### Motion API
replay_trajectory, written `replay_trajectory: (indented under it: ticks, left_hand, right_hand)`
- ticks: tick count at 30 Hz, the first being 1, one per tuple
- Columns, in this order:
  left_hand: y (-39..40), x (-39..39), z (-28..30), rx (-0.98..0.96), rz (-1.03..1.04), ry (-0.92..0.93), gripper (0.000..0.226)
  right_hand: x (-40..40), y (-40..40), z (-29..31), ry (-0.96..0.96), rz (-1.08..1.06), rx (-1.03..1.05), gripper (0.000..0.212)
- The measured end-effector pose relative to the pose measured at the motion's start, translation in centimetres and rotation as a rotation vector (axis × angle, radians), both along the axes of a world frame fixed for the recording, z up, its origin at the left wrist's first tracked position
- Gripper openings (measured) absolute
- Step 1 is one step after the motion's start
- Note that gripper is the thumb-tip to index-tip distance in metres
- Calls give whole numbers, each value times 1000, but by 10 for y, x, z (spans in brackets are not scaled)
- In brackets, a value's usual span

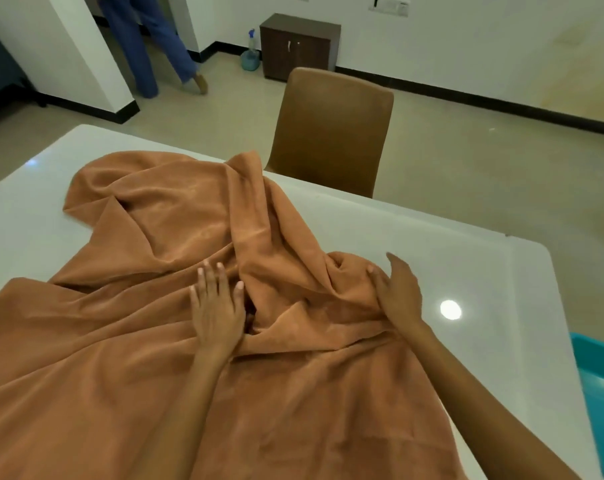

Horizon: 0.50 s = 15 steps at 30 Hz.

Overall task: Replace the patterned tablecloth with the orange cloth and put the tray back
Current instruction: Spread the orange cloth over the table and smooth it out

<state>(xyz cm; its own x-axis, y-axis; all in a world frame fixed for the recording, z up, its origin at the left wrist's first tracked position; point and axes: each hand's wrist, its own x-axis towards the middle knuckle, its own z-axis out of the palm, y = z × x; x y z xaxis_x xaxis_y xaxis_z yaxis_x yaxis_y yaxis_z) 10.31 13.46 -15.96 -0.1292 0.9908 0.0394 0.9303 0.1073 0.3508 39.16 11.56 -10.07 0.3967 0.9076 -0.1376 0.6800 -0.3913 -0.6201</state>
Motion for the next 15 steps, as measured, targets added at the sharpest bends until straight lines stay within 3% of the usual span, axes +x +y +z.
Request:
replay_trajectory:
  ticks: [3,6,9,12,15]
  left_hand:
    - [5,13,-14,-59,11,7,66]
    - [2,15,-20,-65,6,13,67]
    - [4,8,-20,-58,-4,9,65]
    - [8,-11,-22,-54,-43,32,64]
    - [9,-34,-28,-64,-74,66,65]
  right_hand:
    - [-1,30,-2,91,-59,-300,66]
    - [-14,45,-3,231,-45,-289,41]
    - [-13,44,-1,326,-89,-147,24]
    - [7,41,10,271,-305,116,13]
    - [11,38,15,187,-348,262,10]
